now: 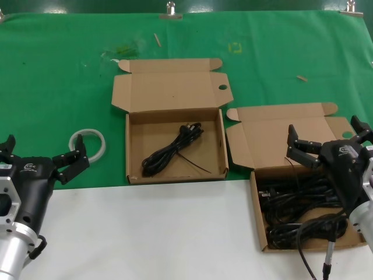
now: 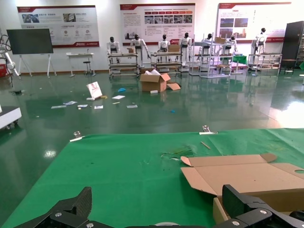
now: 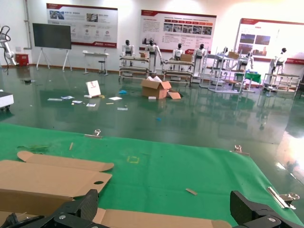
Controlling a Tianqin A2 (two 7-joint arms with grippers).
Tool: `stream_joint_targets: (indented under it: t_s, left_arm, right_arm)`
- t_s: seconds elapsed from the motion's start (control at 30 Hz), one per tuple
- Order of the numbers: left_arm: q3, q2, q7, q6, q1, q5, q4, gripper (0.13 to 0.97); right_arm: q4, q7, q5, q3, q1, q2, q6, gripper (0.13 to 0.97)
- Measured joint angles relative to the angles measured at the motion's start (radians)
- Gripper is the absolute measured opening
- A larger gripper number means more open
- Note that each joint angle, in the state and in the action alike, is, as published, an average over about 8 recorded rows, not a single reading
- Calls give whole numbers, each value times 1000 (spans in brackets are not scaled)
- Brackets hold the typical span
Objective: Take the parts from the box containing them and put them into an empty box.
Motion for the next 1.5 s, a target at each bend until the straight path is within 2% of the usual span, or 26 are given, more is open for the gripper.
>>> stream_joint_targets:
  t_s: [1.5]
  left_arm:
    - [0,0,0,0,0,0,0,966]
  right_arm:
    - [0,0,0,0,0,0,0,966]
